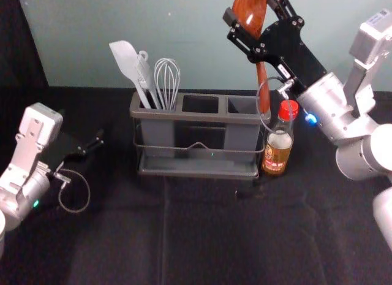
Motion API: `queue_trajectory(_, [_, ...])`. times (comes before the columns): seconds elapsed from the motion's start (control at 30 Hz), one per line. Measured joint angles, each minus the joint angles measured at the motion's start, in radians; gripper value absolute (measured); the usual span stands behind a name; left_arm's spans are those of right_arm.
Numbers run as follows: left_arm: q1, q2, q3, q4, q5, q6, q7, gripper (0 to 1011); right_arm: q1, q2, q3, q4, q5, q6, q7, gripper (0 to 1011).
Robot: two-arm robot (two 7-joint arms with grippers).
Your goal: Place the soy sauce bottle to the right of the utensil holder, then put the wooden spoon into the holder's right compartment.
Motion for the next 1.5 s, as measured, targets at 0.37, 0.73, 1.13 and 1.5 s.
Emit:
queue_trajectory(0.37, [0.0, 0.0, 0.0, 0.0, 0.0, 0.0, 0.0, 1005, 0.064, -0.055, 0.003, 0.12, -0.005, -0.097, 0.017, 838])
queue_trajectory(0.73, [0.0, 0.0, 0.0, 0.0, 0.0, 0.0, 0.0, 1005, 0.088, -0.098, 0.013, 0.206, -0.004, -0.173, 0.035, 838])
queue_trajectory(1.13, [0.0, 0.0, 0.0, 0.0, 0.0, 0.0, 0.0, 1005, 0.09, -0.131, 0.031, 0.284, -0.001, -0.243, 0.052, 838])
queue_trajectory(1.5, [0.0, 0.0, 0.0, 0.0, 0.0, 0.0, 0.0, 1005, 0.066, -0.143, 0.042, 0.323, 0.0, -0.266, 0.067, 838])
